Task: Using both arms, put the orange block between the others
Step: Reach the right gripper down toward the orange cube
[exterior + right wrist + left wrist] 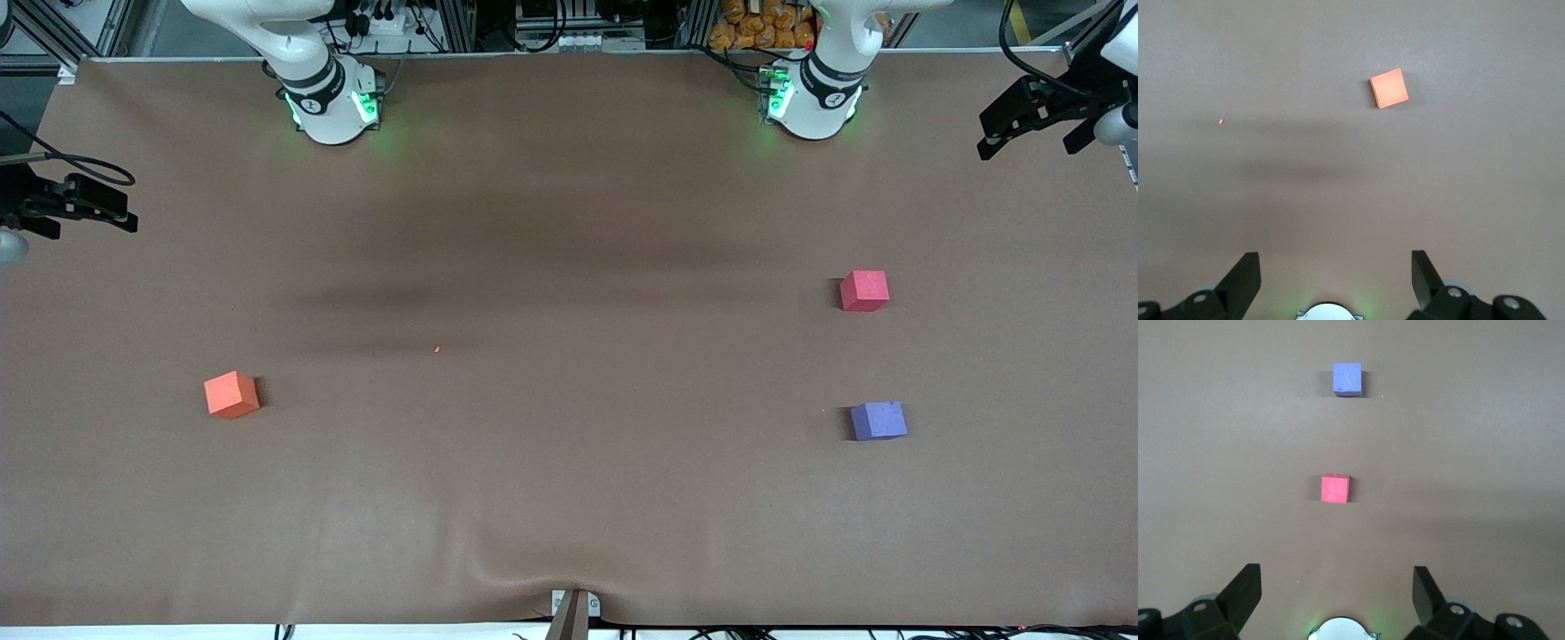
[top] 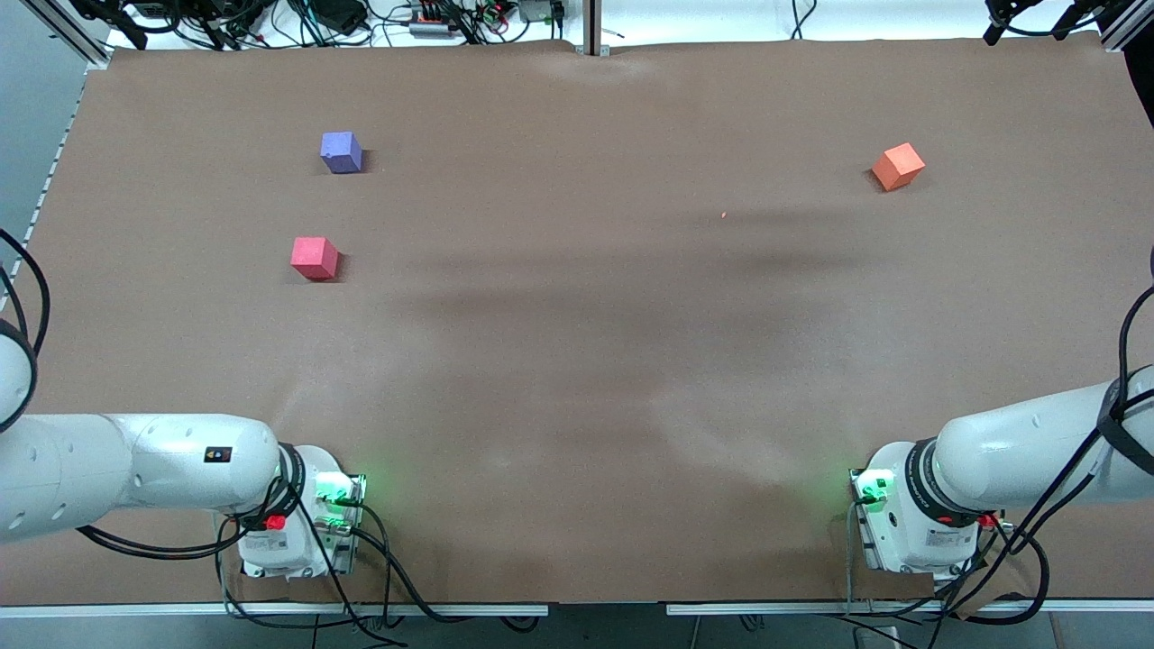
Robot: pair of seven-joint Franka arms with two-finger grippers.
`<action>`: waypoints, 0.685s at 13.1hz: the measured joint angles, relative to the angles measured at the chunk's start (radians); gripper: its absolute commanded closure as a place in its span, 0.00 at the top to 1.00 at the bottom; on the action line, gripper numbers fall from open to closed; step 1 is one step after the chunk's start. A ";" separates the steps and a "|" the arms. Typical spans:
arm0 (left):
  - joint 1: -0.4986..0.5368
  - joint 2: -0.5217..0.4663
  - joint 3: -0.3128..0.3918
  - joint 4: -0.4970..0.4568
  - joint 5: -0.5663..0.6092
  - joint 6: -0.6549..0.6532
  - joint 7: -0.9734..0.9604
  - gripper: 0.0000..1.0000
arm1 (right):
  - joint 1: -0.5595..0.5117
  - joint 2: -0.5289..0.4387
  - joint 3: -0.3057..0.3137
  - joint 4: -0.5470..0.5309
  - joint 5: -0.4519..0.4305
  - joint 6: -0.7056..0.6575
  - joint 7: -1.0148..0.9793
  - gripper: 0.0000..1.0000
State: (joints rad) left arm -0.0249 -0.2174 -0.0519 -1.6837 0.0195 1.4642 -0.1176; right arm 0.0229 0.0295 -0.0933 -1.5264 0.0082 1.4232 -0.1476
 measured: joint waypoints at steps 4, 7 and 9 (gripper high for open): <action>0.000 0.024 -0.003 0.014 0.000 -0.001 0.001 1.00 | 0.000 -0.002 0.000 0.001 0.000 0.000 0.000 1.00; 0.000 0.039 -0.003 0.028 0.000 -0.003 0.003 1.00 | 0.000 -0.002 0.000 0.001 0.000 0.005 0.000 1.00; 0.001 0.056 -0.003 0.029 0.000 -0.006 0.006 1.00 | 0.000 0.000 0.000 -0.001 0.000 0.032 0.000 1.00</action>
State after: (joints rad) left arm -0.0237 -0.1616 -0.0548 -1.6547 0.0195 1.4585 -0.1112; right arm 0.0230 0.0295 -0.0937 -1.5279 0.0082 1.4554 -0.1476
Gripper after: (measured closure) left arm 0.000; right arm 0.000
